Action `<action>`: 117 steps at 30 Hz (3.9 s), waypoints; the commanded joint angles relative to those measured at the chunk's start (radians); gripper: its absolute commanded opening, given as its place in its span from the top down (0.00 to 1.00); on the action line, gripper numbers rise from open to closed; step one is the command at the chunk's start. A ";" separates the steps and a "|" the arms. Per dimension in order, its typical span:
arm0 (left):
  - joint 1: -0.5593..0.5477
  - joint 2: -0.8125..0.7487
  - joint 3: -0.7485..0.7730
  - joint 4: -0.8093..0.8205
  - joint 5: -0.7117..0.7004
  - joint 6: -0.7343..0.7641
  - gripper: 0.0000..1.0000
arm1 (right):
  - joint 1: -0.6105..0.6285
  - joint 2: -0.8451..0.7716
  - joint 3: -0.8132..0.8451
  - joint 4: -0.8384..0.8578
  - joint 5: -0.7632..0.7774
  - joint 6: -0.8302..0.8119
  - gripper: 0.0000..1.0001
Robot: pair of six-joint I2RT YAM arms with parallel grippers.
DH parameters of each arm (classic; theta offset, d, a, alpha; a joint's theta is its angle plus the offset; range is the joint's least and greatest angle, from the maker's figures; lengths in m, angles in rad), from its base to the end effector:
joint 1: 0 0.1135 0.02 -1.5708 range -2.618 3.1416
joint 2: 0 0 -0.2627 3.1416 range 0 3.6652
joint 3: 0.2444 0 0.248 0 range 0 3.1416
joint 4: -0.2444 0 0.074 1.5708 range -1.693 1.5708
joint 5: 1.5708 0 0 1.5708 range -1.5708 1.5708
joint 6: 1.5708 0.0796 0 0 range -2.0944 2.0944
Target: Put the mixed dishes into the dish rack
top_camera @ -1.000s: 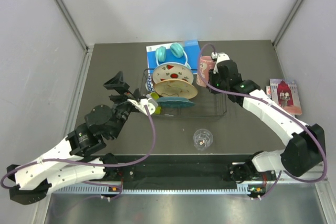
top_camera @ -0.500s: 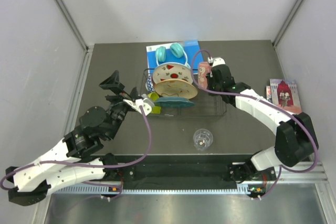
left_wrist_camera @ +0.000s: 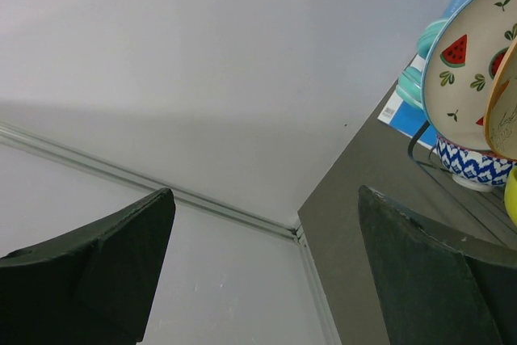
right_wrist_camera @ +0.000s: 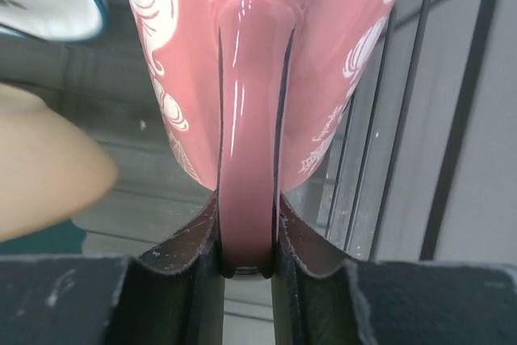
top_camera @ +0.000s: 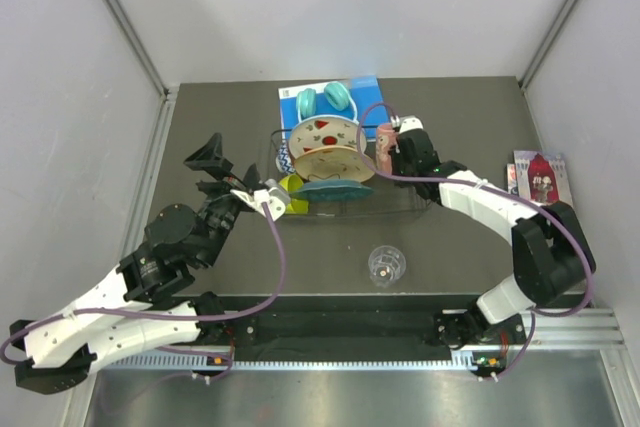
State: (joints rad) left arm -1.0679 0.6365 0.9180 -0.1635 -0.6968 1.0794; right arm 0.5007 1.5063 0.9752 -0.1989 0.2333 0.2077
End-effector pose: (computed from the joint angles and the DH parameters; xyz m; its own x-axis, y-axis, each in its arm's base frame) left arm 0.1206 -0.1132 0.4100 0.3484 0.7695 -0.5352 0.1221 0.5288 0.8399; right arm 0.3192 0.1537 0.2045 -0.6376 -0.1202 -0.7610 -0.1885 0.9821 0.0028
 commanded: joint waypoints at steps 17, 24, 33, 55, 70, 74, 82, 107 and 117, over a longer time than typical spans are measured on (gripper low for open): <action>0.006 0.009 0.013 0.101 0.010 0.053 0.01 | 0.038 0.106 0.020 -0.100 -0.006 0.085 0.67; 0.006 0.015 0.012 0.128 0.016 0.073 0.01 | 0.039 0.109 0.020 -0.172 -0.031 0.084 0.42; 0.006 0.011 0.009 0.127 0.016 0.080 0.01 | 0.044 -0.013 0.046 -0.230 -0.046 0.090 0.31; 0.006 0.017 0.009 0.134 0.016 0.109 0.02 | 0.055 -0.046 0.299 -0.307 0.058 0.130 0.33; 0.006 -0.001 -0.016 0.145 0.010 0.128 0.02 | 0.016 0.032 0.358 -0.287 0.116 0.165 0.37; 0.008 -0.005 -0.021 0.147 0.011 0.132 0.02 | -0.008 0.041 0.353 -0.283 0.109 0.173 0.37; 0.006 -0.008 -0.022 0.144 0.006 0.132 0.02 | -0.017 0.126 0.376 -0.257 0.064 0.222 0.35; 0.016 -0.024 -0.048 0.156 0.005 0.154 0.02 | -0.065 0.149 0.409 -0.258 0.144 0.071 0.36; 0.016 -0.009 -0.048 0.211 0.014 0.172 0.02 | -0.064 0.009 0.293 -0.267 0.124 0.068 0.37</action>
State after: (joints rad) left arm -1.0550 0.6243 0.8700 -0.0349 -0.6785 1.2377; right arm 0.4469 1.5517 1.2739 -0.4599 0.3431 0.2966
